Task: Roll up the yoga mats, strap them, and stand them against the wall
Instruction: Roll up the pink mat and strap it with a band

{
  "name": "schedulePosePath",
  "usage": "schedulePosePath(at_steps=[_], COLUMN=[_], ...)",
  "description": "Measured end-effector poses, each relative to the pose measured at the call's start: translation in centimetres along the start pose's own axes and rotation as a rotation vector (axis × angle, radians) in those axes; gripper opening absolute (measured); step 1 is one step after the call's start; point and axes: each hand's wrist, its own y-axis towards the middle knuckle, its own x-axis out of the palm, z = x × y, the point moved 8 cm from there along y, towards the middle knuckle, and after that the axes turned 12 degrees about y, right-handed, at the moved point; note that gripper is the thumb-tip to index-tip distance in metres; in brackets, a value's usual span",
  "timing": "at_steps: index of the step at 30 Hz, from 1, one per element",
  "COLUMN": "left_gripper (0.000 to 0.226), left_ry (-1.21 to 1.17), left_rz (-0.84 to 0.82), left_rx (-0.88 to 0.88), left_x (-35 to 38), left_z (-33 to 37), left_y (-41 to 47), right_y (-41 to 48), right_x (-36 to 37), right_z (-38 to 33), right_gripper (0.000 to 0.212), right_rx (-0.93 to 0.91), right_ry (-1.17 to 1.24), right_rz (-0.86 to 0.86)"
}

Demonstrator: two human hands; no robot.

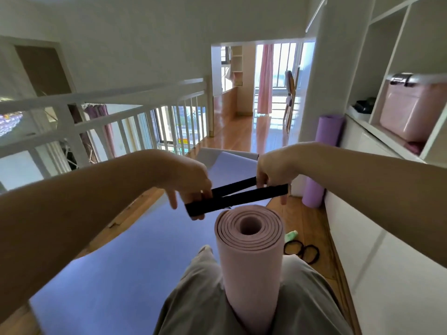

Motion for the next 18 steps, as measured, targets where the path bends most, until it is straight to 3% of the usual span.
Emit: schedulePosePath(at_steps=[3,6,8,10,11,15,18], left_gripper=[0.028,0.053,0.068,0.071,0.071,0.075,0.072], left_ry=[0.194,0.354,0.502,0.589,0.592,0.488,0.446], left_rz=[0.011,0.037,0.086,0.175,0.218,0.307,0.357], left_rx=[0.039,0.094,0.131,0.154,0.156,0.135,0.106], left_x=[1.4,4.5,6.3,6.8,6.7,5.1,3.5], left_z=[-0.2,0.0,0.1,0.1,0.1,0.1,0.4], left_y=[-1.9,-2.5,-2.5,-2.2,-2.1,-0.5,1.4], right_y=[-2.2,-4.4,-4.9,-4.6,-4.3,-3.4,-2.2], right_x=[1.0,2.4,4.3,6.0,6.4,6.0,5.3], right_z=[0.0,0.0,0.4,1.1,1.3,1.7,2.0], right_gripper=[0.053,0.067,0.061,0.042,0.042,0.076,0.084], right_rx=[0.009,0.001,-0.007,-0.01,-0.014,-0.016,0.001], right_ry=[-0.009,-0.155,-0.151,-0.111,-0.082,-0.011,0.031], right_rz=[-0.048,-0.043,-0.072,-0.053,-0.036,0.023,0.036])
